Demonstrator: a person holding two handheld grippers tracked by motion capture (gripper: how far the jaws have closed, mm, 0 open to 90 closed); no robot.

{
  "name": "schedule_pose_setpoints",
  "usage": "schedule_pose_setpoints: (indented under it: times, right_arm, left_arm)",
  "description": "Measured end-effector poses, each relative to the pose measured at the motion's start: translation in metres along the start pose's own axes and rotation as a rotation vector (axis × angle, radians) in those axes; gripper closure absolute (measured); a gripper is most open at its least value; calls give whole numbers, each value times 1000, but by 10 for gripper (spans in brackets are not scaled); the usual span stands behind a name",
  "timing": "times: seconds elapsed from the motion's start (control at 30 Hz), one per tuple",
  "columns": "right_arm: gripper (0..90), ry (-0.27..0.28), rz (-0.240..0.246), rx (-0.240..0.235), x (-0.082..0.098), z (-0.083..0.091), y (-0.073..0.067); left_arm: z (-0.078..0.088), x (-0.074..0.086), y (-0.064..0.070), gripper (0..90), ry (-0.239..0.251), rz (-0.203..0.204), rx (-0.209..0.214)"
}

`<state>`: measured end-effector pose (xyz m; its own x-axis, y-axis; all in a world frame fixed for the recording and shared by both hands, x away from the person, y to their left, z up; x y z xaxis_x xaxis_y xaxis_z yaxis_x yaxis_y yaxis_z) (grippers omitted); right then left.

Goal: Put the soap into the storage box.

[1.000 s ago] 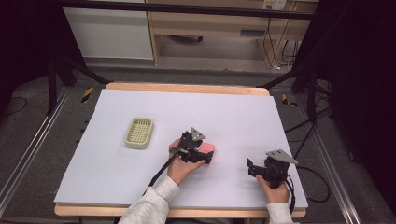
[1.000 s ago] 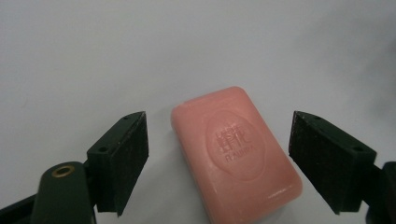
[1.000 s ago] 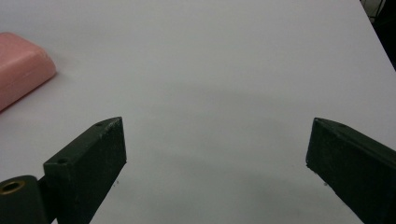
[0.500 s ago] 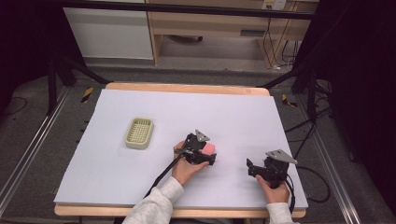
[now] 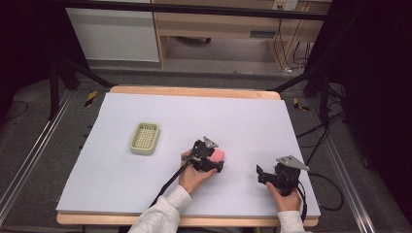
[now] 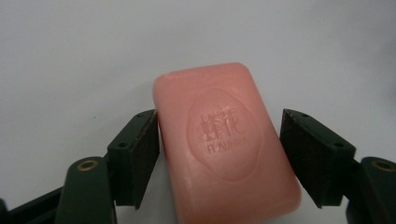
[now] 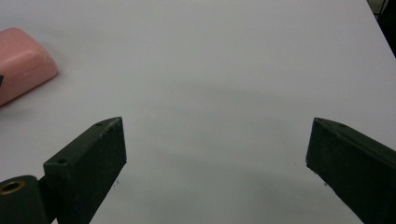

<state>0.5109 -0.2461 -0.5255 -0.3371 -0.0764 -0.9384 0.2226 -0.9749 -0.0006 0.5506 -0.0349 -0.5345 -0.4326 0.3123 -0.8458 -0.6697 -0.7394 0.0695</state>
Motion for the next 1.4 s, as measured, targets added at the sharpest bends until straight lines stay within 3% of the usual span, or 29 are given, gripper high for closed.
schedule_pose_setpoints:
  times: [0.17, 0.43, 0.67, 1.0, 1.4]
  right_arm:
    - [53, -2, 0, -3, 0, 0, 0]
    - [53, -6, -5, -5, 1, 0, -1]
    - [53, -7, -2, -7, 1, 0, -1]
    - [53, -13, -10, -14, 2, -1, -2]
    - [53, -16, -9, -15, 2, -1, -2]
  left_arm:
    - [1, 0, -1, 322, -6, 1, 2]
    - [-8, 2, -2, 274, -29, 2, -10]
    - [-6, 2, -1, 365, -45, 4, -24]
    - [-6, 1, -2, 368, -68, -5, -25]
    - [-6, 1, -3, 369, -80, -23, -2]
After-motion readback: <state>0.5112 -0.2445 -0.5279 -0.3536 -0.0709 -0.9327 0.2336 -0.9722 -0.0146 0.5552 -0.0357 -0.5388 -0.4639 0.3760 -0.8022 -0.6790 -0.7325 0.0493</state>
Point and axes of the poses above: each handheld gripper's, and its own axes: z roughly backward along the jaws, x roughly out of its underside, y roughly to its right, the point moved 9 cm from there along -z, roughly forward along the jaws, and after that the axes turned 14 degrees about y, right-handed, at the moved point
